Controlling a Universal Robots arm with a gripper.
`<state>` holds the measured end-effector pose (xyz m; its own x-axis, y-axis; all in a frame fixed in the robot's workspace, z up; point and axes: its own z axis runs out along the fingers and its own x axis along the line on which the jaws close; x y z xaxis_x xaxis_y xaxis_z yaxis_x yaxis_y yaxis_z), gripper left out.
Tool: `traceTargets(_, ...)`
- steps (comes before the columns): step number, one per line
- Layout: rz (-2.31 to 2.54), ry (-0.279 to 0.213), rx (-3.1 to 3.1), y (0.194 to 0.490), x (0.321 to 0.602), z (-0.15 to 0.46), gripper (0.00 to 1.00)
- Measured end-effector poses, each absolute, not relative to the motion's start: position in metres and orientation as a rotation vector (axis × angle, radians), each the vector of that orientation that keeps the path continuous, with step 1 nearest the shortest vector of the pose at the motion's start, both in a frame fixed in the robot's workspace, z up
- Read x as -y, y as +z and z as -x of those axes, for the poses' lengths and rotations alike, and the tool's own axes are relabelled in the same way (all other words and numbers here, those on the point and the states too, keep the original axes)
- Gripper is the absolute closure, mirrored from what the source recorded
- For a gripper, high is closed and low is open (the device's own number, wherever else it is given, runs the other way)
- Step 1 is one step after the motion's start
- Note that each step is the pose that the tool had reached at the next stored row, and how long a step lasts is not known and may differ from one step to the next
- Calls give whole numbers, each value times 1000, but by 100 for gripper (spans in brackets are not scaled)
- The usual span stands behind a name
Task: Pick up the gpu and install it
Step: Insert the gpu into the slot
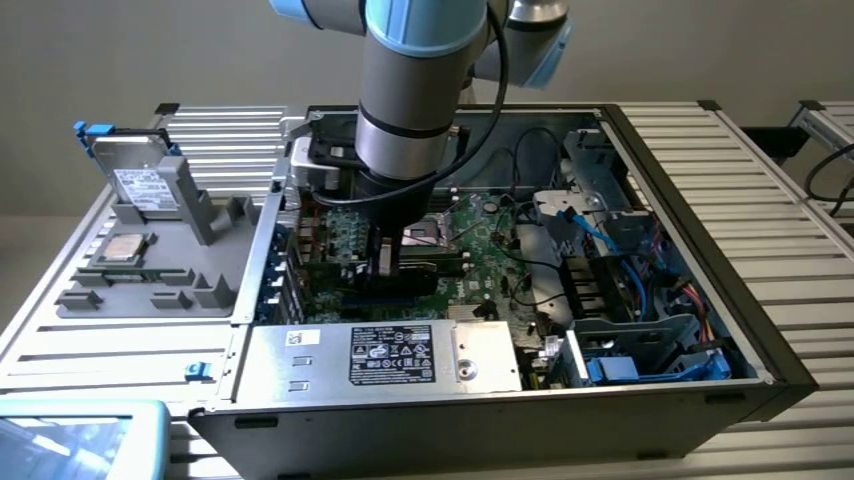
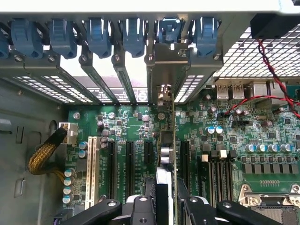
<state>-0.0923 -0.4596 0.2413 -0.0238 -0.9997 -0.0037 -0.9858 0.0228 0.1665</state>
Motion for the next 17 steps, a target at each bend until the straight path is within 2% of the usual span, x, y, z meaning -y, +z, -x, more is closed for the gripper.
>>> traceTargets(17, -2114, -181, 2164, 239, 460, 93, 72)
